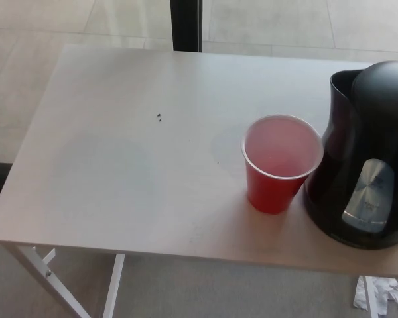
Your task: The robot uses its right hand to lift up a kettle kept on the middle of the desk by its handle and tilt it into a glass kept next to it to pour out water
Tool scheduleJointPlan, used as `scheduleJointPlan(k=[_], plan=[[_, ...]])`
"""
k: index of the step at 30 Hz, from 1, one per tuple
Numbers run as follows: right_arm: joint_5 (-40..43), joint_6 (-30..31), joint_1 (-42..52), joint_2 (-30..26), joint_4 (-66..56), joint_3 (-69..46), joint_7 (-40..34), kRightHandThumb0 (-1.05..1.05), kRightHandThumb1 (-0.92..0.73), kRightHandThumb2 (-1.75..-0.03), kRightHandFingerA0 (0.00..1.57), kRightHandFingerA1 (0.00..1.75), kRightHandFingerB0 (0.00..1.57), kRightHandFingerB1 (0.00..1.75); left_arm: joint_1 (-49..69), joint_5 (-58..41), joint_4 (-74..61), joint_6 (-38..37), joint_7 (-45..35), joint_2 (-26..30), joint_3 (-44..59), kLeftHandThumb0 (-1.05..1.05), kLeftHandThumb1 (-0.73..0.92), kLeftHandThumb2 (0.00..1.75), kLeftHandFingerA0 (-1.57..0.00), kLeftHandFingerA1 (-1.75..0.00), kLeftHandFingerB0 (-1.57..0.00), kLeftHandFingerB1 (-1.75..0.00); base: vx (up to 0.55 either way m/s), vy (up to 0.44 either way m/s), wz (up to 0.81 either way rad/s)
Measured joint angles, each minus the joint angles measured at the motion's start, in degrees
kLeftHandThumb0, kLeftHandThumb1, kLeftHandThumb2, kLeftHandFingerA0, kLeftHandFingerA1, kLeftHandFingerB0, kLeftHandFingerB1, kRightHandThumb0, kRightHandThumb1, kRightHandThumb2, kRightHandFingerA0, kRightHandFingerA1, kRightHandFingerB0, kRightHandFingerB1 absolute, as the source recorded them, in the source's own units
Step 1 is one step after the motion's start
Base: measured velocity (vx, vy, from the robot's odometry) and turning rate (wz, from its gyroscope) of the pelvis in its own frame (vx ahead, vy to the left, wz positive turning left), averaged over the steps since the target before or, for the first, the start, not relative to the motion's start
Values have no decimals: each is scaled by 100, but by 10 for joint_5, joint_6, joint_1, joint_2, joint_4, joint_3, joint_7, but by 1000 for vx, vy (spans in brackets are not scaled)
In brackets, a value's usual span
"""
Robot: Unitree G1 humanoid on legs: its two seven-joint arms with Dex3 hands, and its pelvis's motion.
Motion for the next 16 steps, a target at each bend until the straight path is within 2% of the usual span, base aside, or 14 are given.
scheduleJointPlan(k=[1, 2, 4, 5, 6, 7, 8, 9, 11, 12, 13, 14, 15, 16], plan=[[2, -4, 1, 2, 14, -3, -2, -52, -66, -59, 32, 76, 28, 38, -1, 1, 0, 0, 1, 0, -3, -92, 92, 75, -48, -59, -33, -56, 0, 0, 0], [3, -6, 2, 5, 25, -5, -3, -54, -48, -88, 30, 67, 21, 48, 0, 1, 0, 0, 1, 0, -4, -84, 79, 118, -46, -65, -30, -60, 0, 0, 0], [5, -8, 10, 21, 61, -7, -5, -54, -68, -60, 27, 63, 30, 35, 1, 3, 1, 0, 3, 0, -9, -87, 80, 117, -47, -63, -32, -59, 0, 0, 0], [6, -8, 15, 31, 85, -7, -7, -54, -67, -61, 22, 66, 24, 33, 2, 4, 1, 0, 4, 0, -13, -91, 92, 69, -51, -57, -33, -54, 0, 0, 0], [7, -10, 18, 40, 103, -8, -9, -54, -66, -60, 14, 64, 20, 32, 2, 5, 1, 0, 4, 0, -17, -88, 92, 67, -51, -56, -33, -53, 0, 0, 0], [8, -11, 23, 49, 123, -8, -10, -58, -47, -79, 17, 60, 10, 41, 2, 6, 1, 0, 5, 0, -20, -91, 76, 114, -47, -65, -31, -61, 0, 0, 0], [9, -12, 28, 57, 141, -8, -11, -50, -59, -59, 15, 59, 14, 29, 2, 8, 1, 0, 5, 0, -23, -89, 73, 111, -47, -64, -30, -60, 0, 0, 0], [9, -12, 33, 66, 159, -7, -13, -32, -52, -101, 5, 56, 0, 50, 2, 9, 2, 0, 7, -1, -26, -85, 72, 110, -48, -65, -30, -60, 0, 0, 0], [9, -14, 44, 85, 202, -4, -16, -32, -52, -101, 5, 56, 0, 50, 2, 11, 2, 0, 9, -1, -31, -85, 72, 110, -48, -65, -30, -60, 0, 0, 0], [9, -15, 50, 92, 221, -2, -17, -51, -57, -59, 7, 56, 10, 25, 2, 12, 2, 0, 10, -1, -34, -86, 72, 109, -47, -65, -31, -61, 0, 0, 0], [9, -16, 55, 101, 245, -1, -19, -51, -57, -59, 7, 56, 10, 25, 2, 12, 2, 0, 11, -1, -38, -86, 72, 109, -47, -65, -31, -61, 0, 0, 0], [8, -17, 58, 108, 261, 1, -20, -59, -43, -77, 8, 56, 4, 29, 2, 13, 2, 0, 12, -1, -41, -82, 86, 69, -51, -58, -32, -55, 0, 0, 0], [9, -19, 62, 114, 282, 3, -21, -58, -43, -79, 8, 56, 4, 31, 2, 13, 2, 0, 13, -1, -44, -85, 72, 109, -47, -65, -31, -61, 0, 0, 0], [8, -20, 66, 119, 299, 5, -22, -55, -57, -61, 11, 54, 8, 22, 2, 14, 2, 0, 14, -1, -46, -81, 70, 110, -48, -66, -29, -60, 0, 0, 0]])
